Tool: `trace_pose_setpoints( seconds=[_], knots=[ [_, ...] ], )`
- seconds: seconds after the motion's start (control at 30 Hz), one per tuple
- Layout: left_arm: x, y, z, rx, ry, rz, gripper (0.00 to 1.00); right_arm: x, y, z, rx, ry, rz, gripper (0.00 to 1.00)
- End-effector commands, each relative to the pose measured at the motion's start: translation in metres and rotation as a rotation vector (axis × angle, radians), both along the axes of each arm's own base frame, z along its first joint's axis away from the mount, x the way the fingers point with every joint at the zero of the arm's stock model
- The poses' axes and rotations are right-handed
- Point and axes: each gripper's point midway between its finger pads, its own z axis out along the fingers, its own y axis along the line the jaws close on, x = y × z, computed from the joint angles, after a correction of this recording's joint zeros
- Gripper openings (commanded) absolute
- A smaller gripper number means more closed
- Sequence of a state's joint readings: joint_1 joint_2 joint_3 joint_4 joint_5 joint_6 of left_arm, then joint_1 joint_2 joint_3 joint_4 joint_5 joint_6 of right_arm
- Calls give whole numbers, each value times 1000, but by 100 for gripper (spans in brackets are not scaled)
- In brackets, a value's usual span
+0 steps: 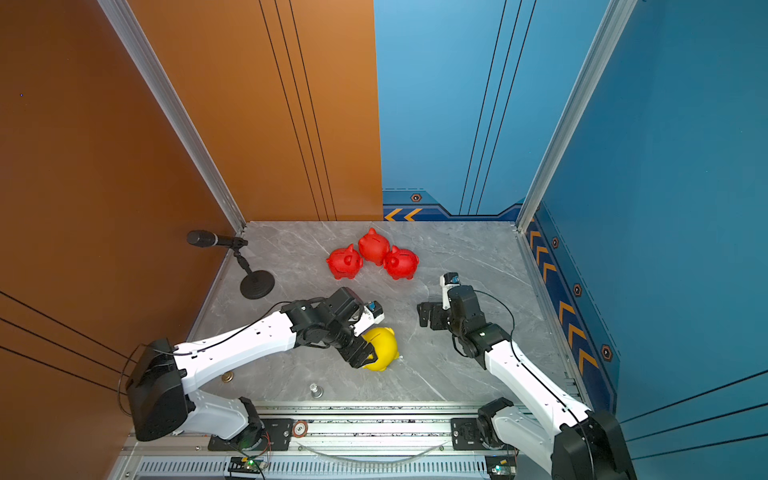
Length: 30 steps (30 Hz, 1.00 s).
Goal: Open piggy banks
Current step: Adjust the piggy bank at the center of the board.
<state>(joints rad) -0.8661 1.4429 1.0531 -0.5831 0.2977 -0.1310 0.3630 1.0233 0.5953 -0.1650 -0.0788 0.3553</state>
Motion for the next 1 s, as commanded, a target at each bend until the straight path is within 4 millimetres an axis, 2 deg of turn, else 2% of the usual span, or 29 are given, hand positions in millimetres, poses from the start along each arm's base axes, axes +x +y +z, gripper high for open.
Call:
trace_pose_setpoints(
  seconds=[0.0,0.07,0.17,0.23,0.43,0.57,0.77,0.97],
  knots=[
    [9,-42,29,-271,105,12,53,-3,-12,6,34,25,-56,100],
    [17,-49,28,-340,155,47,53,-4,-12,8,46,22,-48,100],
    [33,-46,14,-391,233,122,57,-6,-6,11,72,20,-17,100],
    [41,-39,5,-404,279,172,64,-6,0,13,88,15,9,100],
    [55,-13,-14,-429,351,275,67,-10,22,21,94,-21,108,100],
    [61,0,-20,-426,360,313,100,-11,34,21,79,-20,147,100],
    [75,28,-23,-378,323,389,98,-13,48,15,64,-5,181,100],
    [83,36,-21,-362,299,404,97,-10,57,2,44,20,182,100]
  ],
)
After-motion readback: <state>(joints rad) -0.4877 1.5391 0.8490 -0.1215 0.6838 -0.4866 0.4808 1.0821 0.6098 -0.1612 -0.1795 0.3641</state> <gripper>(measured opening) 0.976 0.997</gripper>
